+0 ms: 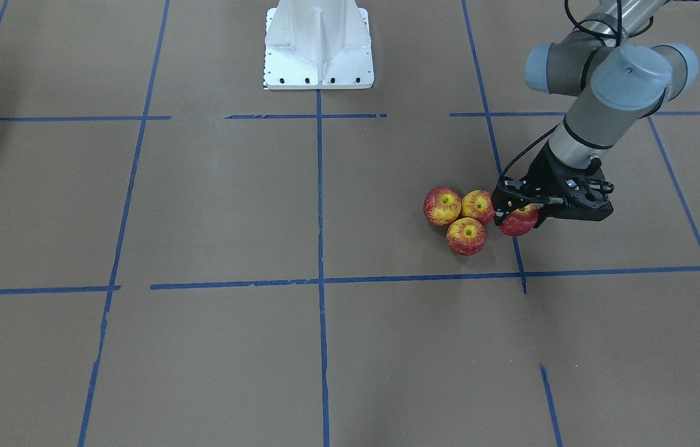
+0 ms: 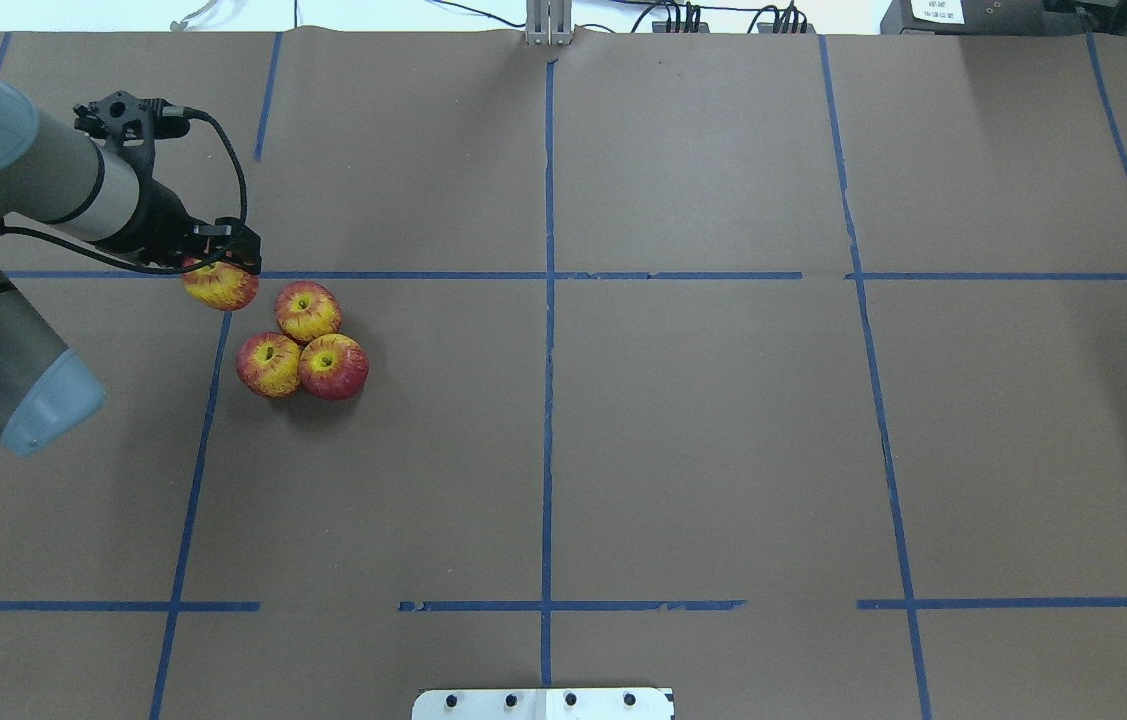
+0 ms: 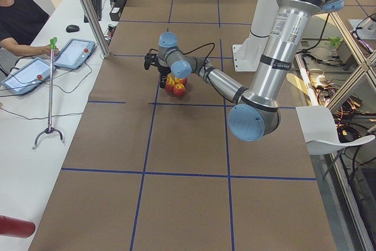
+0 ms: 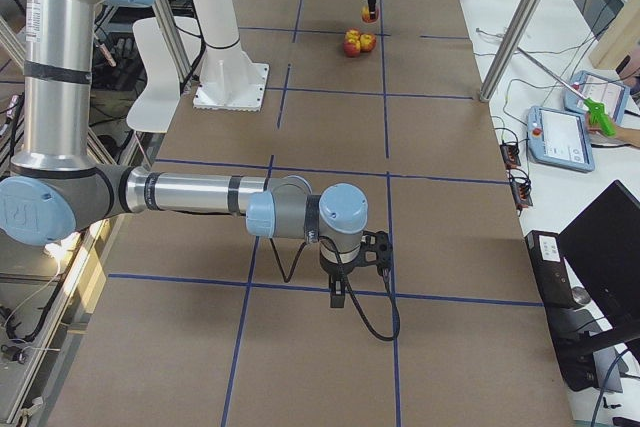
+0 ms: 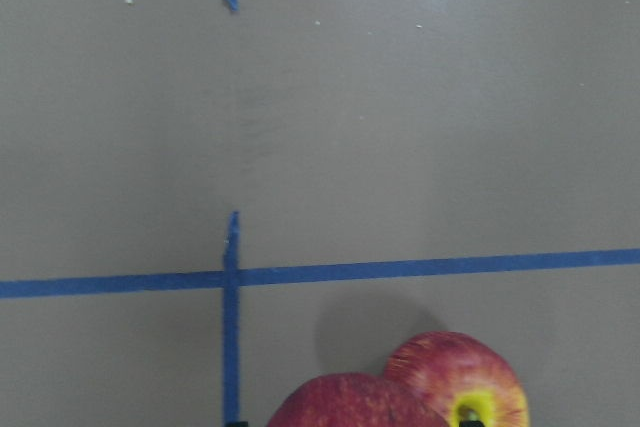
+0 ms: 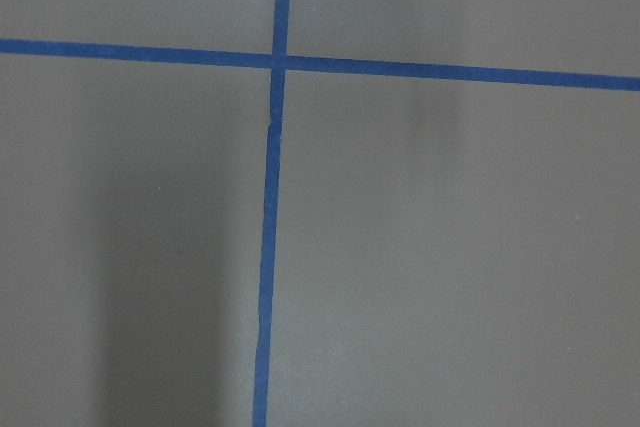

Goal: Stack apples
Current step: 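Lift the apple with the left gripper and carry it over the three-apple cluster, then lower the apple onto the top of the cluster and open the left gripper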

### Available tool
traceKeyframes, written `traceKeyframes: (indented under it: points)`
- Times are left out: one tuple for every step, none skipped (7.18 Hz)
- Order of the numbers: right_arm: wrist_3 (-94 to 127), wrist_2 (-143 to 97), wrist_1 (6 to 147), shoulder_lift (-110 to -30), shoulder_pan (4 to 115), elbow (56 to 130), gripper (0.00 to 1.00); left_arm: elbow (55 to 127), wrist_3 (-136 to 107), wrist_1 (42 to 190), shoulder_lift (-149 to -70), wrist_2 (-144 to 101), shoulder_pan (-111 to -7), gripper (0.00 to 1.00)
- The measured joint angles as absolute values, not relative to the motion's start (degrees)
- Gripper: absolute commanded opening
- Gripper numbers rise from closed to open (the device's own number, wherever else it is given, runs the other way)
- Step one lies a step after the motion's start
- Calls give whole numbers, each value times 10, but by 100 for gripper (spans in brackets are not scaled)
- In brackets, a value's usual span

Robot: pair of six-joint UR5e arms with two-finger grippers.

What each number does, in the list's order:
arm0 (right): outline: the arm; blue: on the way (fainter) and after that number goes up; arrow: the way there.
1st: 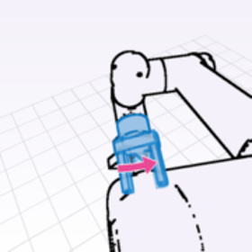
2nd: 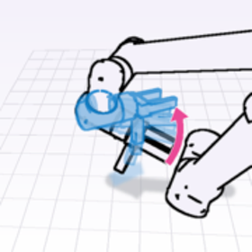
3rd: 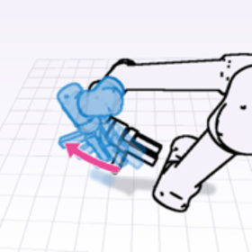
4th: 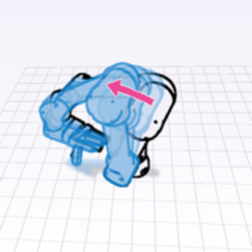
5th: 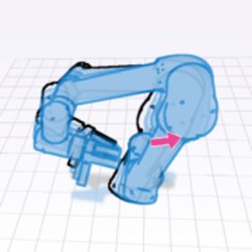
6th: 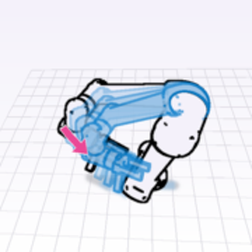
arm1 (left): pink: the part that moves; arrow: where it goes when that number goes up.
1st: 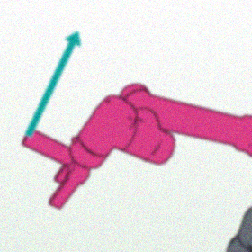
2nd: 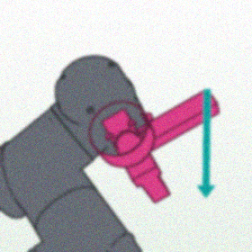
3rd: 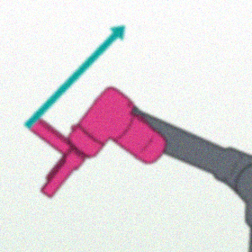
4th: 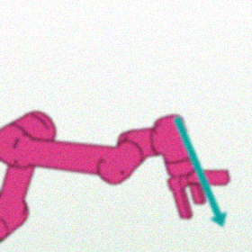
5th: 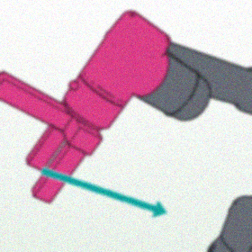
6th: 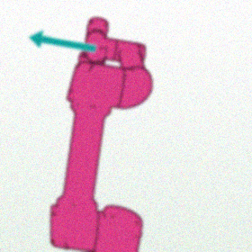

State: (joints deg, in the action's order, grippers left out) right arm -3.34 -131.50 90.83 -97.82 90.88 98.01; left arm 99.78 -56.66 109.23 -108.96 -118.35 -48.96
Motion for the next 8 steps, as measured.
traceKeyframes:
  points:
    - [-33, -1315, 908, -978, 909, 980, 100, 995, -581, 1092, -1095, -1182, -472, 0]
    - [-33, -1315, 908, -978, 909, 980, 100, 995, -588, 1087, -1101, -1178, -462, 0]
    - [-33, -1315, 908, -978, 909, 980, 100, 997, -591, 1076, -1106, -1170, -456, 0]
    - [-33, -1315, 908, -978, 909, 980, 100, 999, -592, 1067, -1109, -1163, -450, 0]
    - [-33, -1315, 908, -978, 909, 980, 100, 1001, -593, 1062, -1110, -1160, -448, 0]
    - [-33, -1315, 908, -978, 909, 980, 100, 1002, -593, 1060, -1111, -1159, -445, 0]
    - [-33, -1315, 908, -978, 909, 980, 100, 1001, -593, 1060, -1111, -1158, -441, 0]
    - [-33, -1315, 908, -978, 909, 981, 100, 1000, -593, 1059, -1112, -1158, -436, 0]
